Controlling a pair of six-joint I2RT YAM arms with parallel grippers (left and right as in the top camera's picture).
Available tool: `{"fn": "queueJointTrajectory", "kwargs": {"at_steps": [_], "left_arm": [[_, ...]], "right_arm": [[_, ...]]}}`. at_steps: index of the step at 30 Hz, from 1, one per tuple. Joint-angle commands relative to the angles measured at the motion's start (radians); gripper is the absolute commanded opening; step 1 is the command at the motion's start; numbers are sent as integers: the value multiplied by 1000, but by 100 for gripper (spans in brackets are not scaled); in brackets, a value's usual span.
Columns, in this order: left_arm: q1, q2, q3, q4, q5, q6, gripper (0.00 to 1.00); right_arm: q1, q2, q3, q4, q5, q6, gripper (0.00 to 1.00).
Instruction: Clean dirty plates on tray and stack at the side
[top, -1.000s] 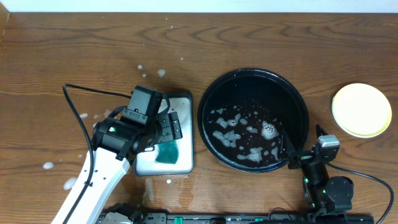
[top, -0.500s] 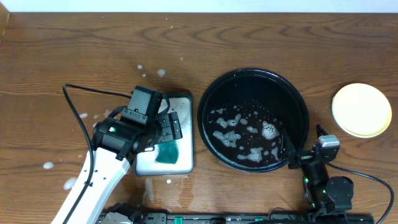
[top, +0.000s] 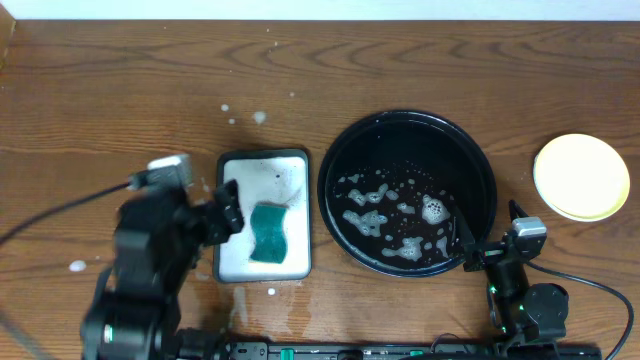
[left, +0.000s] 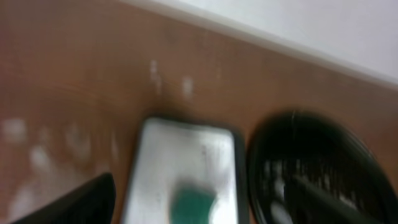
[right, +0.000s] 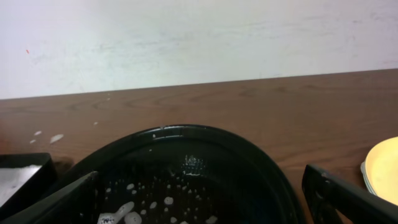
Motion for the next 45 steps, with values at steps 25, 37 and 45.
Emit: {"fn": "queueJointTrajectory", "kwargs": {"at_steps": [25, 37, 45], "left_arm": [[127, -599, -789, 541, 49, 182, 87], [127, -595, -789, 541, 48, 182, 87], [127, -595, -789, 541, 48, 182, 87]], "right_arm": [[-10, -5, -2, -5, 10, 11, 99], [-10, -5, -2, -5, 10, 11, 99], [-10, -5, -2, -5, 10, 11, 99]]}}
